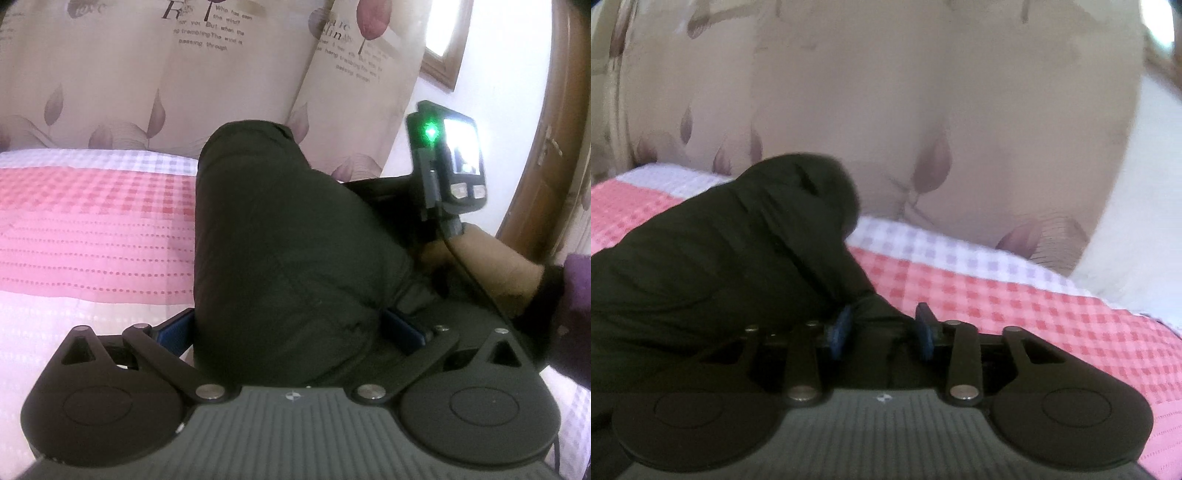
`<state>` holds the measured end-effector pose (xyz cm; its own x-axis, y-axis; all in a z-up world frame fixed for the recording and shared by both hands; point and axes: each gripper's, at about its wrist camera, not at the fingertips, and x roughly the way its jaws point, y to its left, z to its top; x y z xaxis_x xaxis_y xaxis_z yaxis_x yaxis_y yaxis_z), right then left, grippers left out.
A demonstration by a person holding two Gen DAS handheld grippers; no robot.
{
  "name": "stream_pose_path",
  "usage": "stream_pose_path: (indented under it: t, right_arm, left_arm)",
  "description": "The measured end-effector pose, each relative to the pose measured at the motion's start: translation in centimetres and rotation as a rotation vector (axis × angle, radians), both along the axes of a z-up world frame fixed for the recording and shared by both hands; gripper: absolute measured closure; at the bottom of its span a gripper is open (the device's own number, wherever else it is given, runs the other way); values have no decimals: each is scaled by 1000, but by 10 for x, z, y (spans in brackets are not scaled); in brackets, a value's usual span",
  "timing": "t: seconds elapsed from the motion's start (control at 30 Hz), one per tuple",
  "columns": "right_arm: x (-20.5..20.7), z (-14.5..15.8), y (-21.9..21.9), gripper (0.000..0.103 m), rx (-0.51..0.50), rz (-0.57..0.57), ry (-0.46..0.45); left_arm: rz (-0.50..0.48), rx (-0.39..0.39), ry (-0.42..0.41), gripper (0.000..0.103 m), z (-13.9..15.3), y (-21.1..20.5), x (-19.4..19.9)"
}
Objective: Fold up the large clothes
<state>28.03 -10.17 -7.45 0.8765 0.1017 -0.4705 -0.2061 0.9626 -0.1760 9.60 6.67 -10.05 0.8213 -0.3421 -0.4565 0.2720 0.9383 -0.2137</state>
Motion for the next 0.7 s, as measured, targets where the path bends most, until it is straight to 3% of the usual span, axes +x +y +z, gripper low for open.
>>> stream_pose_path:
  t: [0.07, 0.13, 0.23, 0.33, 0.4, 0.47, 0.6, 0.67, 0.7]
  right_arm:
    - [-3, 2, -8, 31, 33, -44, -32]
    - [-7, 9, -25, 14, 142, -58, -46]
    - [-28, 34, -65, 13, 375, -107, -77]
    - [-81, 71, -111, 12, 598, -123, -191]
    - [-117, 89, -134, 4, 584, -70, -195]
    - [-157, 91, -151, 0, 527, -4, -144]
    - [-218, 52, -180, 0, 527, 28, 11]
    - [-243, 27, -191, 0, 568, -12, 62]
    - [-248, 18, -194, 0, 583, -29, 88]
  left_arm:
    - [2, 4, -1, 0, 0, 0, 0]
    - [9, -4, 7, 0, -1, 3, 0]
    - [29, -13, 0, 0, -1, 5, -2]
    - [29, -22, -11, 0, 0, 7, -4]
    - [25, -34, -13, 0, 0, 9, -6]
    - [12, -80, -19, 0, 1, 16, -9]
    - [-4, -277, -44, 0, 4, 45, -19]
    - [-11, -376, -10, 0, 5, 60, -17]
    - [-20, -383, 12, 0, 7, 64, -14]
